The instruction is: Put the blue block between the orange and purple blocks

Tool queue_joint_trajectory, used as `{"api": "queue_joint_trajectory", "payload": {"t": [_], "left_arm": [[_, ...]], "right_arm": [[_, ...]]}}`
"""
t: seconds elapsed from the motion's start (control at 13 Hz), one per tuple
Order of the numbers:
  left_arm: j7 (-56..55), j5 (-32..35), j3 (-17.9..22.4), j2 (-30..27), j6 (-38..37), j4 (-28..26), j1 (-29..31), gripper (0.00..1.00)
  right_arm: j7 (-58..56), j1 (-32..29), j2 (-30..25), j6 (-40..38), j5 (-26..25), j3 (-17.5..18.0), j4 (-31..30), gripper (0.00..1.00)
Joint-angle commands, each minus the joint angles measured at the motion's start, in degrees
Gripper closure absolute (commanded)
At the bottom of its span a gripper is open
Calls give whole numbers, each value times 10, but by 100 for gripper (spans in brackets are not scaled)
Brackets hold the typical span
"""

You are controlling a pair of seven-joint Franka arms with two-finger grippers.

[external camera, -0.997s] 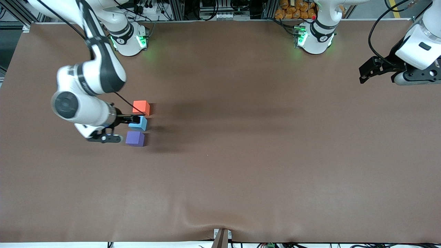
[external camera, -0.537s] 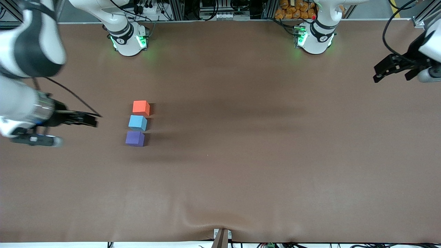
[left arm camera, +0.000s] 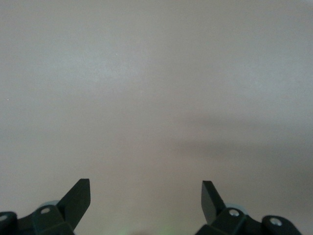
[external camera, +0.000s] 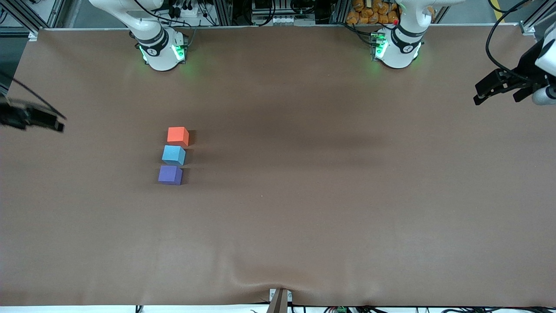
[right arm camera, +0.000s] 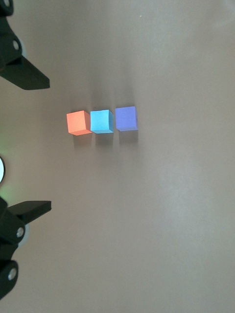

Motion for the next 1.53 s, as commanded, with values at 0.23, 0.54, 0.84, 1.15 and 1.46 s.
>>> {"api": "queue_joint_trajectory", "payload": {"t": [0.23,0.54,0.84,1.15,1.46], "left_arm": [[6,-3,-1,12,-9,10,3,0],[6,-1,-2,12,-12,10,4,0],[64,0,4,8,-16,12,6,0],[38,0,0,9,-16,16,14,0],[9,0,-3,12,-16,11,9,0]], "right_arm": [[-6,-2,-155,87,-18,8,-200,0],[-8,18,-130,83,-84,13,-152,0],[-52,8,-124,87,-61,7,-148,0],[-42,-19,-127,82,-3,0,-150,0],[-47,-18,-127,78,-4,4,-150,0]]}}
